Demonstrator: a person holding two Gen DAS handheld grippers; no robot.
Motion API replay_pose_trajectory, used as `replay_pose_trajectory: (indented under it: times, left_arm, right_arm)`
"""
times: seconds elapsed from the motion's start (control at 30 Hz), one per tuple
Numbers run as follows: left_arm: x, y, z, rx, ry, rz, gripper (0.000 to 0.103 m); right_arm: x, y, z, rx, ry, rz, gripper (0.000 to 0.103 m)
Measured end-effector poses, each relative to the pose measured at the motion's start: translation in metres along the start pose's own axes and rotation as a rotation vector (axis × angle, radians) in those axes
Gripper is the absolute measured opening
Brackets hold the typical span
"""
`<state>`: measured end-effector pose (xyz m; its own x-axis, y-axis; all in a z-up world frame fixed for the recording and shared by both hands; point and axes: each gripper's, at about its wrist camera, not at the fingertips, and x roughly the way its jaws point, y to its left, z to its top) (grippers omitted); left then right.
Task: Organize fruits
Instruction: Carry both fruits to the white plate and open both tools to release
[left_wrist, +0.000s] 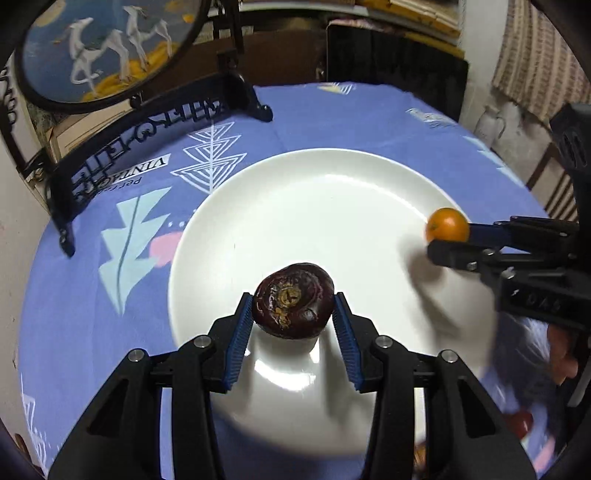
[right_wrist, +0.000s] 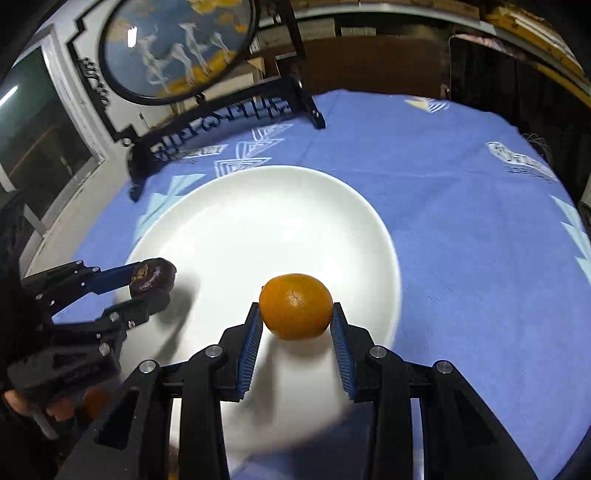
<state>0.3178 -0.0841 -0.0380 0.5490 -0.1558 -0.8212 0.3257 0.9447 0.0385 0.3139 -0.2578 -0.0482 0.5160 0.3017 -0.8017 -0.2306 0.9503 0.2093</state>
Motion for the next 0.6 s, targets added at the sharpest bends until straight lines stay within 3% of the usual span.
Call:
replay_pose_trajectory:
  times: [0.07,0.13,0.17,0.27,0.4,0.6]
  left_arm:
    - [0.015,0.002,0.008,0.000,0.022,-0.004,0.043]
    - [0.024,0.007,0.014,-0.014,0.036,0.010,0.045]
    - [0.025,0.010,0.015,-0.020,0.034,0.015,0.052]
    - [0.010,0.021,0.013,-0.067,-0.009,0.018,0.075]
    - [-0.031,0.027,-0.002,-0.082,-0.074,-0.012,0.075]
    - [-0.103,0.019,-0.068,-0.021,-0.127,-0.038,0.080]
  right_arm:
    - [0.018,0.000,0.015,0.008,0.000,0.006,0.039]
    - [0.024,0.001,0.026,0.021,-0.017,0.014,0.052]
    - [0.022,0.001,0.029,0.026,-0.041,-0.001,0.060]
    - [0.000,0.002,0.027,0.024,-0.105,-0.002,0.060]
    - [-0.037,0.004,0.002,0.005,-0.144,0.001,0.061]
    - [-0.086,0.006,-0.060,-0.008,-0.140,-0.002,0.064]
